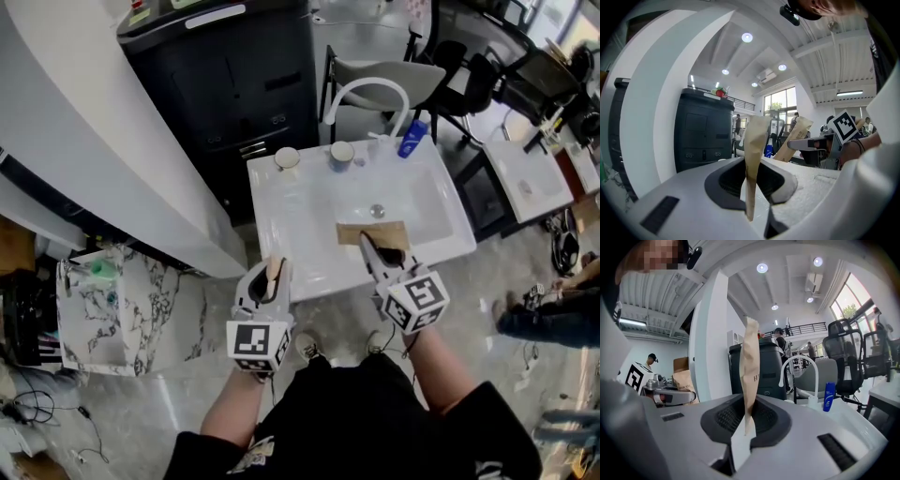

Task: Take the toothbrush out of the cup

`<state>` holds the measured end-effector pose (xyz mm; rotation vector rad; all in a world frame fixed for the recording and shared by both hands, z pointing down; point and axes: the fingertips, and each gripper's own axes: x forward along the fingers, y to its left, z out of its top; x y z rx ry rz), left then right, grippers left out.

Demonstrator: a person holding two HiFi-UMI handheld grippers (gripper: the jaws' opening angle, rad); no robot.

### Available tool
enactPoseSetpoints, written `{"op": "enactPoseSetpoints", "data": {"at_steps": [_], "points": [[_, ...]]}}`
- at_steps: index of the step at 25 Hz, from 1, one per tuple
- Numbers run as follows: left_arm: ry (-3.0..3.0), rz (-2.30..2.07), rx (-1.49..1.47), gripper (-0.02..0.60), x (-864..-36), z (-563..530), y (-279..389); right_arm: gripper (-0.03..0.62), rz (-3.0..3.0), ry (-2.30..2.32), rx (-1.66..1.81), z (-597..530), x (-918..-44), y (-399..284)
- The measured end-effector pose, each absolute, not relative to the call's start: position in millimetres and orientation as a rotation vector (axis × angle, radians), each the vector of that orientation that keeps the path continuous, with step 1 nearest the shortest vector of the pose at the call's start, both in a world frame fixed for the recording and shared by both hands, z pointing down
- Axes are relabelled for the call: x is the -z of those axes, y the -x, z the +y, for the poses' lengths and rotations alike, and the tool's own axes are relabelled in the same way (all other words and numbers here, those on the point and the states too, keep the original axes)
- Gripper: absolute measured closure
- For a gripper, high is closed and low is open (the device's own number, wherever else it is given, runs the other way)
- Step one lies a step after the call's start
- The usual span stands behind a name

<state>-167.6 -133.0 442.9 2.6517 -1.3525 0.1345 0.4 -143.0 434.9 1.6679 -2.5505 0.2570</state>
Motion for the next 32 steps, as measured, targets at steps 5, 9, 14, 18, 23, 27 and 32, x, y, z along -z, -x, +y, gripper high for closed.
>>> {"op": "enactPoseSetpoints", "data": {"at_steps": [5,9,14,18,23,27,32], "points": [[-2.662,-1.362,-0.133,0.532,-434,-118,150,0.557,-2.569,-1.674,-0.237,-128,-422,-17],[-2.649,-1.387,-0.12,0.532,-425,-91,124,0.557,-2.606,-1.65,-0.222,-100,-414,-40],[-2.611,-1.401,-0.097,0.532,-423,-28,74,0.557,-2.649,-1.614,-0.23,-41,-414,-84],[-2.595,-1.453,-0.081,0.532,-416,26,41,0.557,-2.692,-1.563,-0.21,10,-412,-114],[-2.558,-1.535,-0.078,0.532,-403,84,16,0.557,-2.727,-1.477,-0.244,62,-414,-137],[-2.548,-1.624,-0.081,0.532,-393,116,24,0.557,-2.776,-1.417,-0.248,90,-414,-129],[-2.518,-1.688,-0.057,0.532,-389,144,49,0.557,-2.814,-1.38,-0.231,115,-411,-107]]}}
